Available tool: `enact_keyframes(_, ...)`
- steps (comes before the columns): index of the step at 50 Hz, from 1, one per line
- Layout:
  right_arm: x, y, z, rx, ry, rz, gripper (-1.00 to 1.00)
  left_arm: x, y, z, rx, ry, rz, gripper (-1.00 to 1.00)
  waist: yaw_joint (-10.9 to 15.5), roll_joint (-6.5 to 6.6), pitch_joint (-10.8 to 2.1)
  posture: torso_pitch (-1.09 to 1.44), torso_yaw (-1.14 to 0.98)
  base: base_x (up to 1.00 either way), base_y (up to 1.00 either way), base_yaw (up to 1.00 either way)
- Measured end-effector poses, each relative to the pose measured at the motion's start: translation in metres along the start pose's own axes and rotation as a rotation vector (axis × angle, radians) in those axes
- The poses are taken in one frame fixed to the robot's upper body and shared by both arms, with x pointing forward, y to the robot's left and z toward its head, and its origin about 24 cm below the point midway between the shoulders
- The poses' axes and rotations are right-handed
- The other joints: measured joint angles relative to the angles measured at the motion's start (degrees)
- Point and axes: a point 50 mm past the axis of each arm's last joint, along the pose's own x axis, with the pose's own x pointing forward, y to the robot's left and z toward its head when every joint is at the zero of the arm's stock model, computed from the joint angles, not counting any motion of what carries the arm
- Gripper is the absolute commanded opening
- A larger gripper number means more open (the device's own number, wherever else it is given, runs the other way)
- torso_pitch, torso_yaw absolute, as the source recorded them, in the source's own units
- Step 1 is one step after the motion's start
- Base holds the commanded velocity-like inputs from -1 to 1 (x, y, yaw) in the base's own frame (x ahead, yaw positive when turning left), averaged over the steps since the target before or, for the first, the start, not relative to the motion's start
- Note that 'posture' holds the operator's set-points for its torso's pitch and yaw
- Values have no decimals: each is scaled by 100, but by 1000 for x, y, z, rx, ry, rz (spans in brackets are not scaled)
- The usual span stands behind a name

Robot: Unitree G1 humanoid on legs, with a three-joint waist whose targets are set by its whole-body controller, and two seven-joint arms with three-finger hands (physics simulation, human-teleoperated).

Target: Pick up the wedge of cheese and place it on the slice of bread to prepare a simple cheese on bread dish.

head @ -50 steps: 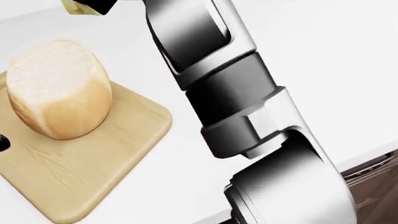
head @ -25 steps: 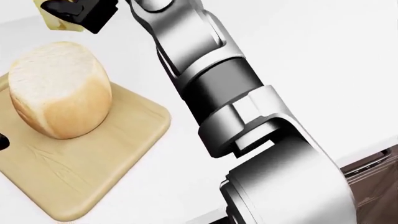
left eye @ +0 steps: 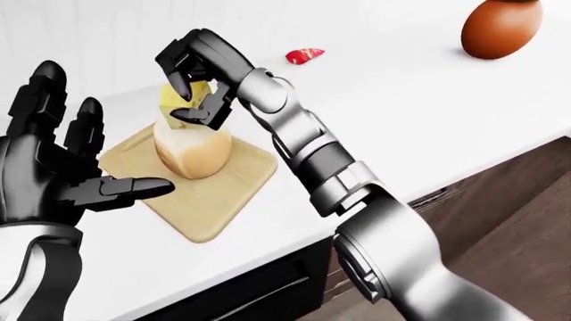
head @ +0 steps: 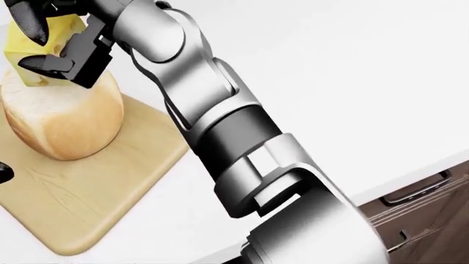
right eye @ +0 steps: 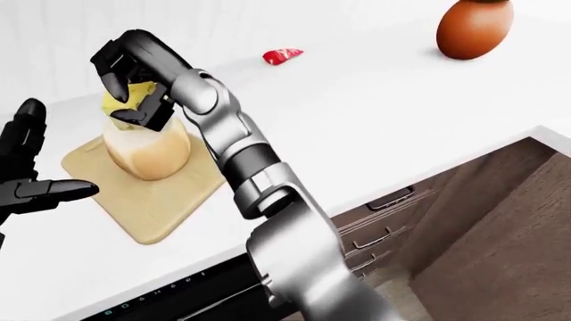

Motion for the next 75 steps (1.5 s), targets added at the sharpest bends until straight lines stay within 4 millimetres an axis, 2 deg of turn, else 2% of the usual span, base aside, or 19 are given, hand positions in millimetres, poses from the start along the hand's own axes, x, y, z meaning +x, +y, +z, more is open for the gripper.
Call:
enact_keyframes(16,-1,5,-5,-9,0,21,-100,-1,1,-2,-1,4,0,100,1,14,-32,0,0,0,0,0)
enact_keyframes(18,-1,6,-6,-11,-2,21,-94,-1,1,-2,-1,4,1,100,-1,17,-37,0,0,0,0,0)
enact_keyframes(22,-1,6,-7,-16,1,23,-40,-1,1,-1,0,0,1,100,-1,21,-43,0,0,0,0,0)
enact_keyframes(26,-2,5,-8,-18,5,19,-6,-1,1,-1,1,-2,-1,100,-3,22,-43,0,0,0,0,0)
enact_keyframes(31,-2,5,-8,-25,0,21,7,-1,2,-2,0,2,1,100,-8,27,-47,0,0,0,0,0)
enact_keyframes(33,-2,5,-8,-29,2,24,32,-1,2,-2,1,1,1,100,-10,27,-47,0,0,0,0,0)
enact_keyframes(34,-2,6,-9,-30,4,26,35,-1,2,-2,1,0,1,100,-9,27,-47,0,0,0,0,0)
enact_keyframes(35,-2,6,-9,-32,7,27,53,-1,2,-2,1,-1,0,100,-8,26,-46,0,0,0,0,0)
enact_keyframes(39,-2,6,-10,-34,14,30,100,-2,1,-2,1,-1,-1,100,-3,19,-37,0,0,0,0,0)
enact_keyframes(43,-2,5,-9,-35,11,29,100,-2,1,-2,1,0,-1,100,-2,13,-36,0,0,0,0,0)
enact_keyframes(46,-2,1,-6,-41,8,24,92,-2,1,-2,1,-1,-3,100,3,10,-30,0,0,0,0,0)
enact_keyframes(57,-13,-45,32,-79,-84,-75,79,0,-2,3,8,-9,-7,100,26,-43,-19,0,0,0,0,0)
enact_keyframes(62,-27,-64,35,-73,-93,-130,80,1,-4,9,13,-23,-12,100,34,-67,-4,0,0,0,0,0)
enact_keyframes(68,-52,-89,35,-46,-101,-223,99,2,-5,17,22,-35,-16,100,51,-92,27,0,0,0,0,0)
enact_keyframes(75,-80,-110,47,-35,-133,-316,100,3,-8,17,24,-30,-23,100,44,-105,41,0,0,0,0,0)
